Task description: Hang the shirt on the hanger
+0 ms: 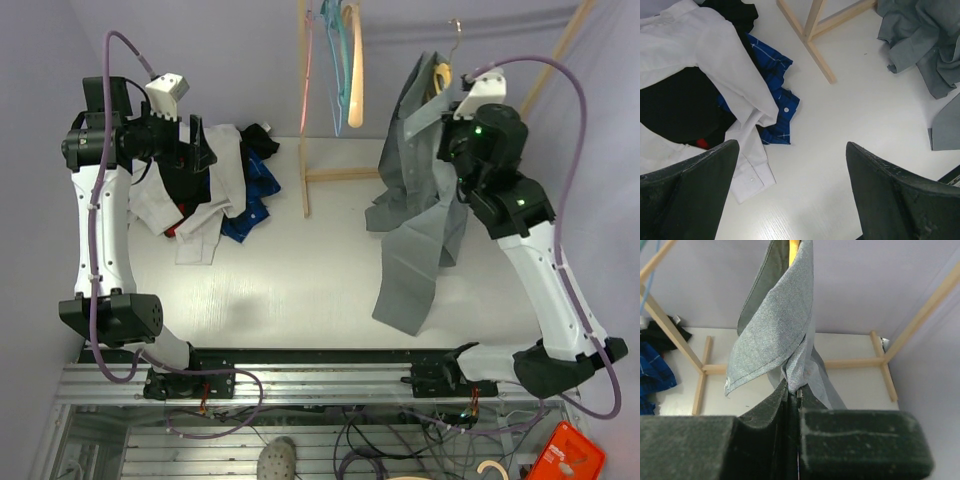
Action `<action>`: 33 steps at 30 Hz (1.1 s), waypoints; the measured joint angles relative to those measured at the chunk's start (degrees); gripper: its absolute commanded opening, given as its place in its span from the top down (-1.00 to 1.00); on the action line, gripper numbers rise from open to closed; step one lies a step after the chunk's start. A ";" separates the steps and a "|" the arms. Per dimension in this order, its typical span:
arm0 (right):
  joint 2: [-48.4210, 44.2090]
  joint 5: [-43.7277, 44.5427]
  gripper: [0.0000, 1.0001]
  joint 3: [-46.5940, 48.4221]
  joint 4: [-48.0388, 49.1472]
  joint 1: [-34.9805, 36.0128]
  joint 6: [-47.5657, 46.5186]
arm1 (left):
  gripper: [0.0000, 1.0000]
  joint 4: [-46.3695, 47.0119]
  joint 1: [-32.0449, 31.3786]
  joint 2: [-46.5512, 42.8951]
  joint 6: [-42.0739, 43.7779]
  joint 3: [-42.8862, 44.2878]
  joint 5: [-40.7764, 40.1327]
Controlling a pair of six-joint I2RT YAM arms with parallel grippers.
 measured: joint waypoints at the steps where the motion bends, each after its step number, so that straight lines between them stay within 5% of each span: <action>1: -0.55 -1.29 1.00 0.61 -1.60 -1.29 -0.09 | -0.98 0.02 0.00 -0.20 0.00 -0.17 0.00; 13: -4.48 -20.15 1.00 1.38 -8.28 -13.79 -3.48 | -0.98 0.33 -1.25 -1.60 -0.02 -0.72 -0.85; 22: 6.45 -35.21 1.00 8.87 -8.11 -27.36 -1.84 | -0.98 2.58 -4.55 -1.60 -0.09 -0.63 -4.11; 33: 11.78 -41.55 1.00 17.46 -8.02 -37.46 0.46 | -0.98 3.06 -4.55 -0.24 -0.33 8.02 -5.11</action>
